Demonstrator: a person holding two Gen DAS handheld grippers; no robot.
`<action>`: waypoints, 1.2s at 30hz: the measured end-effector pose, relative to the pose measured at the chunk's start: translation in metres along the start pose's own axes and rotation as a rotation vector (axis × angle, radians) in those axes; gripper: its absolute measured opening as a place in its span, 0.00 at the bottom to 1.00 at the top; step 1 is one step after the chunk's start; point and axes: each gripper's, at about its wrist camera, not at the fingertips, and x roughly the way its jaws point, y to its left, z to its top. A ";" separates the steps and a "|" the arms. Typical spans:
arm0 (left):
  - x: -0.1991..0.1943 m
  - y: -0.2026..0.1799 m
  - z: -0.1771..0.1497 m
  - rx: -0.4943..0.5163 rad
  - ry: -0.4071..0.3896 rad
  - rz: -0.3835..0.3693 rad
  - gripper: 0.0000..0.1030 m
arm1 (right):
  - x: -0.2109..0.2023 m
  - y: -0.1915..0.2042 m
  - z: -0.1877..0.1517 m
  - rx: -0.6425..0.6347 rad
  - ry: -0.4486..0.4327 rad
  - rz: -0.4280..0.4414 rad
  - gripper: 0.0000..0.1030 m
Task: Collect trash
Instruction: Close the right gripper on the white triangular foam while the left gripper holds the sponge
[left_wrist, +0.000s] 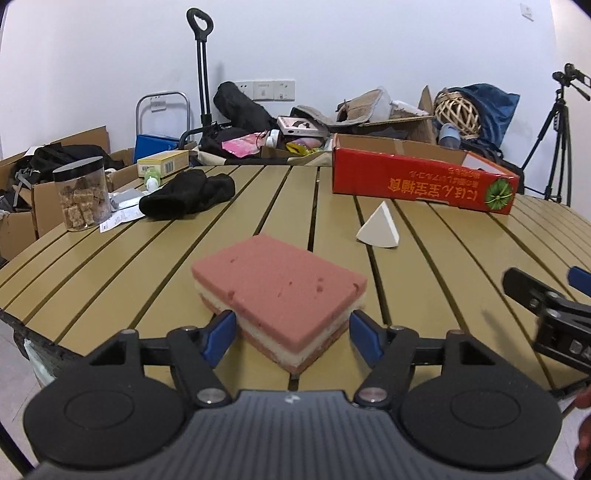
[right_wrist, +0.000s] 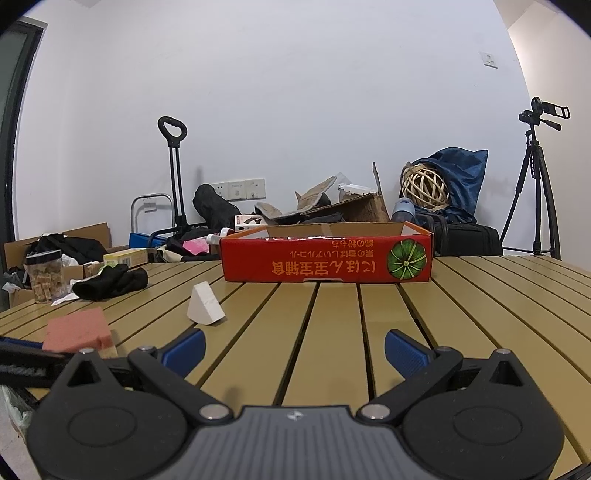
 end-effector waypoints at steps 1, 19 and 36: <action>0.002 0.000 0.000 -0.005 0.002 -0.001 0.63 | 0.000 0.000 0.000 -0.001 0.000 0.000 1.00; -0.020 0.011 0.008 -0.023 -0.110 0.010 0.54 | 0.000 0.006 -0.003 -0.027 0.014 0.007 1.00; -0.027 0.080 0.028 -0.151 -0.156 0.064 0.54 | 0.049 0.079 0.037 -0.094 0.128 0.103 0.99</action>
